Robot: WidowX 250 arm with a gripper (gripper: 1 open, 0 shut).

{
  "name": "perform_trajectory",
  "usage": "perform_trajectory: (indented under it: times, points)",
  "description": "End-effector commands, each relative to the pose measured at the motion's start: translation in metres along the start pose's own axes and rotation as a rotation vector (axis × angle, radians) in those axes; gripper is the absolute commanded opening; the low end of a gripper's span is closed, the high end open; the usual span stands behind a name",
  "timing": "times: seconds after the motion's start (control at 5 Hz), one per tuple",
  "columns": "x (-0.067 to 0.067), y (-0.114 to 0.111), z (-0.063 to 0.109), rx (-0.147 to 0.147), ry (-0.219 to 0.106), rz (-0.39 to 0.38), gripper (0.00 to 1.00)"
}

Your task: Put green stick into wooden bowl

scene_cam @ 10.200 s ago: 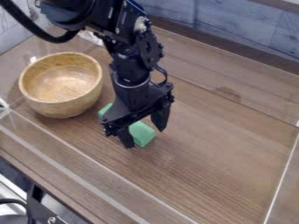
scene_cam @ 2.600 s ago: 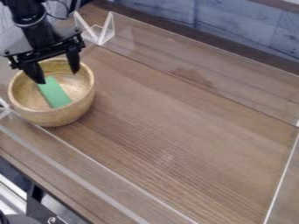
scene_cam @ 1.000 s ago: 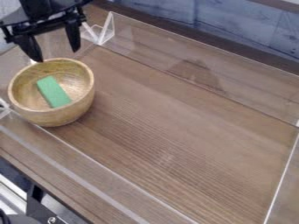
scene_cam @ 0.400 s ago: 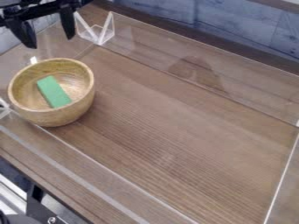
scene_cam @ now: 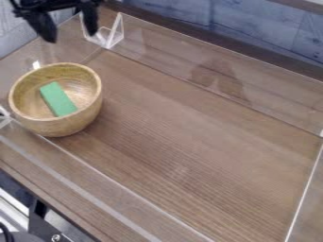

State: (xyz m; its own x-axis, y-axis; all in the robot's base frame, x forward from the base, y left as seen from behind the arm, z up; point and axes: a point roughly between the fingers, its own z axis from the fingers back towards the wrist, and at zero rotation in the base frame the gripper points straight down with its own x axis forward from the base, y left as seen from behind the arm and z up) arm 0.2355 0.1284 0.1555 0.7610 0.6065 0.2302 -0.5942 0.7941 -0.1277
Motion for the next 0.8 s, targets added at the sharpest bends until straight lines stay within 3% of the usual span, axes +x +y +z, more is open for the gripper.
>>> perform_trajectory:
  times: [0.0,0.2,0.4,0.6]
  points:
    - [0.010,-0.026,-0.004,-0.032,-0.045,-0.172,1.00]
    - [0.001,-0.043,-0.019,-0.052,-0.045,-0.300,1.00]
    - [-0.002,-0.048,-0.033,-0.051,-0.052,-0.402,1.00]
    - [0.015,-0.066,-0.041,-0.034,-0.073,-0.450,1.00]
